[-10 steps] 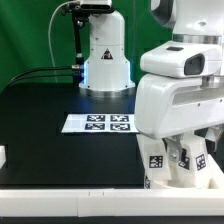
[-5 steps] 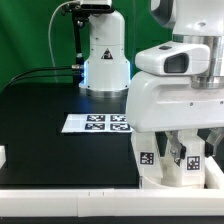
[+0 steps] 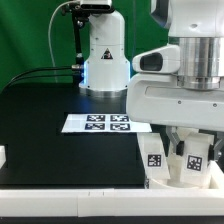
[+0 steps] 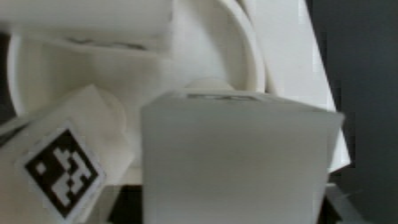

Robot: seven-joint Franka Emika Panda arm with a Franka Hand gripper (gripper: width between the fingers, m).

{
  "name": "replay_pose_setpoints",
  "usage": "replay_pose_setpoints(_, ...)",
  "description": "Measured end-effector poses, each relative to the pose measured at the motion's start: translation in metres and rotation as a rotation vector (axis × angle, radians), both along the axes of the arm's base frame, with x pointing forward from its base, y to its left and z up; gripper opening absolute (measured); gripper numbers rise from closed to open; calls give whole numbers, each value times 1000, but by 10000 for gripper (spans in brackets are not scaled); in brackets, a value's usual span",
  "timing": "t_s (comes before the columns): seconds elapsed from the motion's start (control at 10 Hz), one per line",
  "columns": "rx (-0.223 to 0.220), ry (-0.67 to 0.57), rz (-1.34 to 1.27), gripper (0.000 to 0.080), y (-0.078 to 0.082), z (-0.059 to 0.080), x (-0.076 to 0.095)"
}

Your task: Assemble stool

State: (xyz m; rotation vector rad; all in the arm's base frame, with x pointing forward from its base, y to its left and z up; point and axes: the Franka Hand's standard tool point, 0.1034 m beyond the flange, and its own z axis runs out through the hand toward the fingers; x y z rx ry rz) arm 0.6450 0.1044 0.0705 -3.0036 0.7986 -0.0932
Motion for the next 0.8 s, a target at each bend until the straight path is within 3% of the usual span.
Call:
replay_pose_setpoints(0.3,11,5,-188,333,-1,-1,-1)
replay_pose_setpoints(0.5,74,8,-689,334,-1,-2,-4)
replay_pose_setpoints(0.8,91,8,-848,334,-2,-2,-5)
